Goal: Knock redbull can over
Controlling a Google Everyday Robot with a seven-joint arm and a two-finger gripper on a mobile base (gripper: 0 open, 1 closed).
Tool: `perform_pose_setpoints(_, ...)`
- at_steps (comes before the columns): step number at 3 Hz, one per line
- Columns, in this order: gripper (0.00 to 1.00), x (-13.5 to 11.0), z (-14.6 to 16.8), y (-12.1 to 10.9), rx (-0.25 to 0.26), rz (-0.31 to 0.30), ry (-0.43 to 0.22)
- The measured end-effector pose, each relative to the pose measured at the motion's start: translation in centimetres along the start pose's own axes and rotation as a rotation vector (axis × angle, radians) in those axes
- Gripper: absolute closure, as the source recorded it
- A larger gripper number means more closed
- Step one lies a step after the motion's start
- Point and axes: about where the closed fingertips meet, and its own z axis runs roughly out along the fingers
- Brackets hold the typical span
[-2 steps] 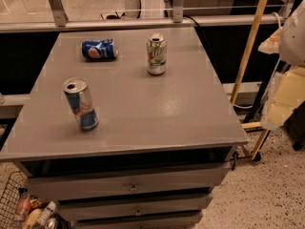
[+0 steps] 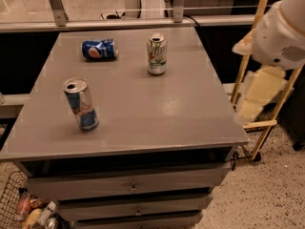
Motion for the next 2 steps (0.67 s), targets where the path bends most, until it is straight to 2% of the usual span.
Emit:
perform_pose_setpoints(1, 0.00, -5.5, 4.6, -0.2, -0.093, -0.042, -0.187)
perform_pose_setpoints(2, 0.00, -12.1, 8.1, 1.8, -0.219, -0.103, -0.402)
